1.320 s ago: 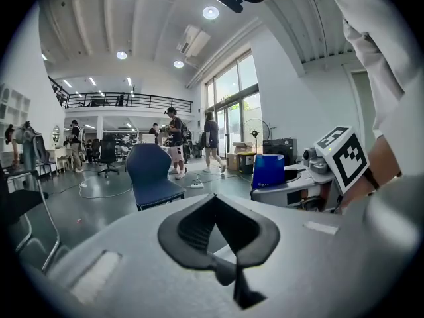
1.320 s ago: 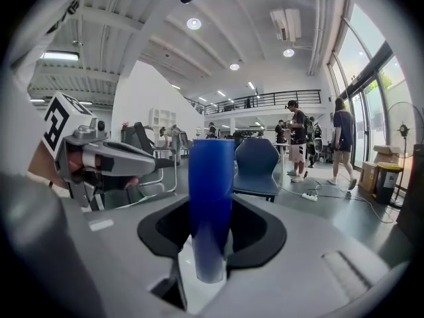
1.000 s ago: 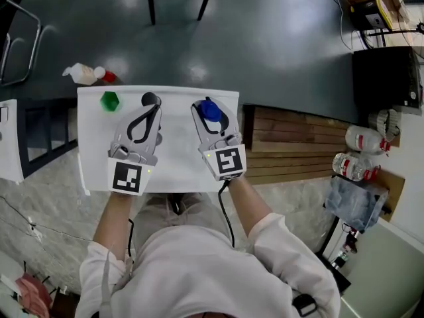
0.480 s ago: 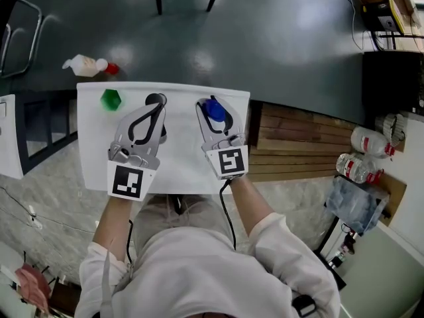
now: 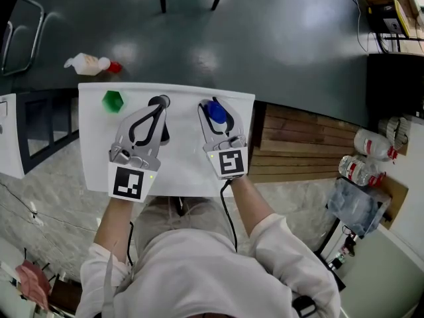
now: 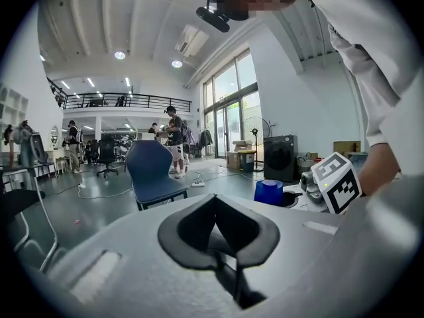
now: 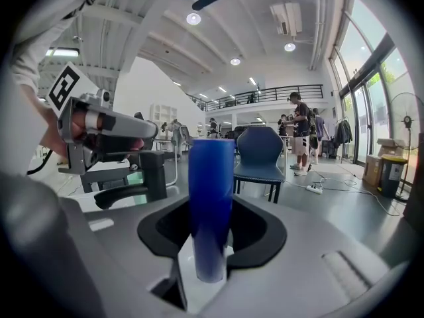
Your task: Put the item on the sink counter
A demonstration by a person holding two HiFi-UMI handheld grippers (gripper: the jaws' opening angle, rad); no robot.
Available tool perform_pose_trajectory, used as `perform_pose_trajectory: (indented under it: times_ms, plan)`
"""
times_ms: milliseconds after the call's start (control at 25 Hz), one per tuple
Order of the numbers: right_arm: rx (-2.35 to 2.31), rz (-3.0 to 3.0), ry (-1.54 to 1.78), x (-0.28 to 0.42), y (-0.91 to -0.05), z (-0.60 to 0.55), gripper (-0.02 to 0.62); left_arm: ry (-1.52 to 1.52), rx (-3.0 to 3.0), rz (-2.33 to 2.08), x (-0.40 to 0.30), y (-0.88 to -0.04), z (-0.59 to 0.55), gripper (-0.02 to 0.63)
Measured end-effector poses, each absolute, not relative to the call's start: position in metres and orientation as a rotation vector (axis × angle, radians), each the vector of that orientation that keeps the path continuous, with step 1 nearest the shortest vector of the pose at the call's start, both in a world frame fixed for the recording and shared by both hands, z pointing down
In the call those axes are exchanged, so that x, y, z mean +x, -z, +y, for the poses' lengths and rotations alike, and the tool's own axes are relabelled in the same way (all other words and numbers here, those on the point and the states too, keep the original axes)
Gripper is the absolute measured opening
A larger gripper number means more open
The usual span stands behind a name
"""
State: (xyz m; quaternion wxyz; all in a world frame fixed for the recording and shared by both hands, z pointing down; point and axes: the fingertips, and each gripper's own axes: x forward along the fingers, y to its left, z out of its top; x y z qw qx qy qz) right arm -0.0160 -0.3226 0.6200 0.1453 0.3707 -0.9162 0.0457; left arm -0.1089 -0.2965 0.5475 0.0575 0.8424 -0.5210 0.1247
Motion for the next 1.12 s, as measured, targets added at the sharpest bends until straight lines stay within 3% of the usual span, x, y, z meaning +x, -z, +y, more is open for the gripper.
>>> perform_pose_trajectory:
  times_ms: [1120]
  plan:
    - [1.094, -2.623, -0.045, -0.014, -0.637, -0.317, 0.161, -0.383, 2.521, -1.586, -0.114, -0.556, -0.294, -0.002]
